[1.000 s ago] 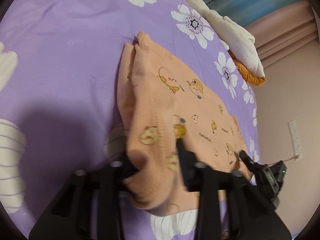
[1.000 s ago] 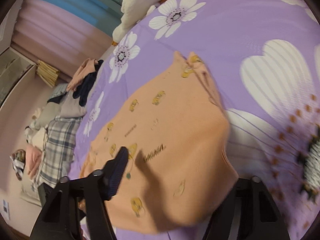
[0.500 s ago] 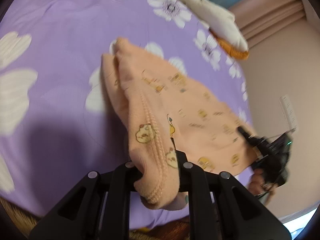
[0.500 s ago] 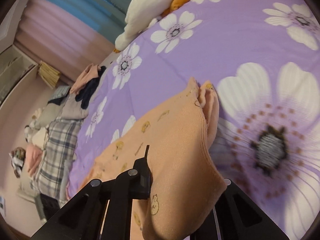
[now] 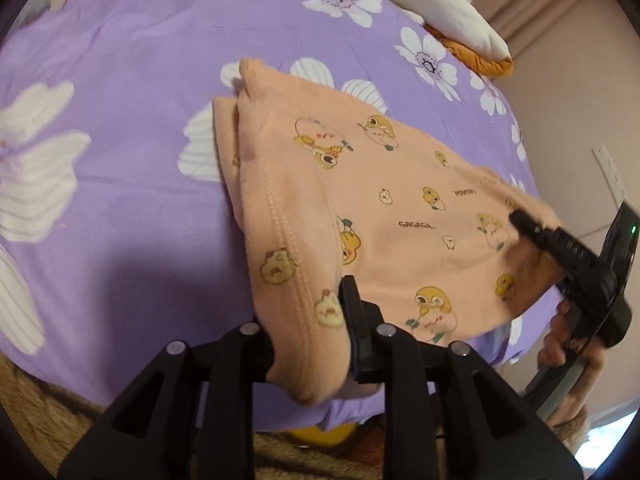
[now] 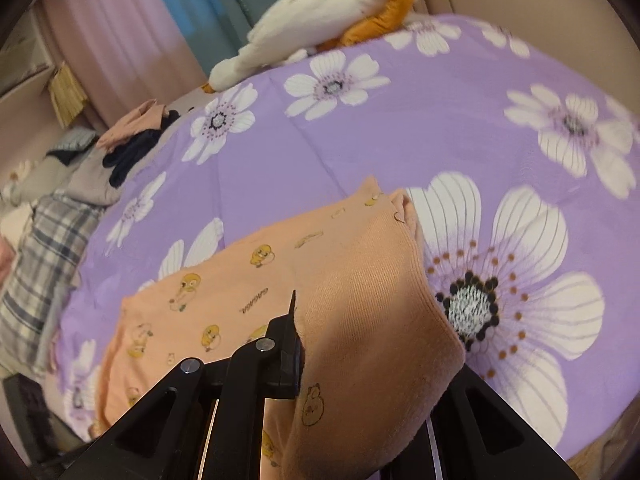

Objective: Fold small clothes

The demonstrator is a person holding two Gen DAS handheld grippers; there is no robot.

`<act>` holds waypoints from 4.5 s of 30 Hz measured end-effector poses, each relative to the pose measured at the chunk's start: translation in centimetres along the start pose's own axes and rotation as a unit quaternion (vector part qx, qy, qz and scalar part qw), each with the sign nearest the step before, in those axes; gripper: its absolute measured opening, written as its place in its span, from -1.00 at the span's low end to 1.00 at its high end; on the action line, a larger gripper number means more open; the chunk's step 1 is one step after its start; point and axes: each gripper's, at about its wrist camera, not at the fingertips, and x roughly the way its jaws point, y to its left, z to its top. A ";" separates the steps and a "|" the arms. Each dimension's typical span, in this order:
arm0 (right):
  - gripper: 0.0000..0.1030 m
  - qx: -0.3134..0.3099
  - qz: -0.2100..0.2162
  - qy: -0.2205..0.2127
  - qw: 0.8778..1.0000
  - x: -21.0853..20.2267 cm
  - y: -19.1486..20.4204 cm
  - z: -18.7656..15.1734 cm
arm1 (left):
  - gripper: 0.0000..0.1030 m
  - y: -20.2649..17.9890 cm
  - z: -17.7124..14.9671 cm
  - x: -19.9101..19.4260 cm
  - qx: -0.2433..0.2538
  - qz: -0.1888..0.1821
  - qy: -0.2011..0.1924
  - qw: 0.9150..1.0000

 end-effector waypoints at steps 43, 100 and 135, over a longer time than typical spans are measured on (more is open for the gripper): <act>-0.02 -0.306 0.177 0.086 0.932 1.2 16.9 -7.3 | 0.02 6.0 1.4 -5.4 -0.049 0.043 -0.056 0.996; 0.04 -0.186 0.232 0.123 0.947 8.6 19.1 0.0 | -0.66 2.6 -2.0 -1.8 0.013 -0.001 -0.001 1.000; 0.04 -0.147 0.046 0.090 0.984 3.0 7.2 -3.6 | -0.17 3.9 7.6 1.7 0.009 0.068 -0.040 0.997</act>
